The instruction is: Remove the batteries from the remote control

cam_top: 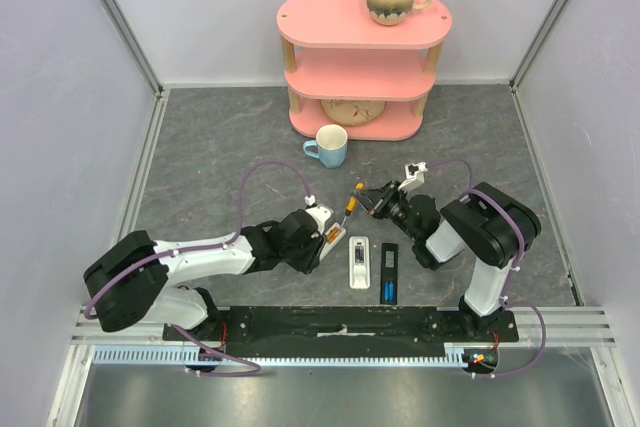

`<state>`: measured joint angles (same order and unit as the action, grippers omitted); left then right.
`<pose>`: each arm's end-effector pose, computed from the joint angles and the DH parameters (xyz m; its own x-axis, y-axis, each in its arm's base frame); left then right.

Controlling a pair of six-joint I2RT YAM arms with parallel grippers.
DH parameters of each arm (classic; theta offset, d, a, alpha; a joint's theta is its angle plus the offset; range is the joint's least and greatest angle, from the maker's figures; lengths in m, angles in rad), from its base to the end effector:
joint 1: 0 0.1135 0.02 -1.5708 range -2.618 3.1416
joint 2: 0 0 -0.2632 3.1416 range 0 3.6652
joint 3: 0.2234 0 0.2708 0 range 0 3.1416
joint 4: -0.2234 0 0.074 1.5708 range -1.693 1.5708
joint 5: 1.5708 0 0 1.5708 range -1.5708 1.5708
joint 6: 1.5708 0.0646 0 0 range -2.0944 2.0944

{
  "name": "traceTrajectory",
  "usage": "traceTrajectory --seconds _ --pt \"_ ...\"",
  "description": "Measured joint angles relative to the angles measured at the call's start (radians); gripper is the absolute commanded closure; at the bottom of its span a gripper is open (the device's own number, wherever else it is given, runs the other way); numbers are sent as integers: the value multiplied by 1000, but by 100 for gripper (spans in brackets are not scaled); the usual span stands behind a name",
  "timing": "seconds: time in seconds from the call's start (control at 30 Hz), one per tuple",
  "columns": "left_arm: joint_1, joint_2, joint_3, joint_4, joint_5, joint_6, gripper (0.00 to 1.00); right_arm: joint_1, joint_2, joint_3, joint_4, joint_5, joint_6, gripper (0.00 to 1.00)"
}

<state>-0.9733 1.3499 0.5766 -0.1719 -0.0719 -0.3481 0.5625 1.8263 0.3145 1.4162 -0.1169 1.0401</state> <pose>0.1581 -0.2241 0.1166 -0.7019 0.4267 -0.5703 0.5974 0.7888 -0.1450 0.2493 0.1661 0.0949 -0.5824 0.6454 -0.4942 -0.2481 0.4378 0.8642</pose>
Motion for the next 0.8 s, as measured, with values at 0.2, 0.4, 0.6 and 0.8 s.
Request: traceTrajectory --seconds 0.2,0.4,0.6,0.8 --pt "0 -3 2 -17 4 0 98 14 -23 0 -18 3 0 100" --pt "-3 -3 6 -30 4 0 98 22 -59 -1 -38 2 1 100" --pt "-4 0 13 -42 5 0 98 24 -76 -12 -45 3 5 100" --pt "-4 6 20 -51 6 0 98 26 -106 -22 -60 5 8 100"
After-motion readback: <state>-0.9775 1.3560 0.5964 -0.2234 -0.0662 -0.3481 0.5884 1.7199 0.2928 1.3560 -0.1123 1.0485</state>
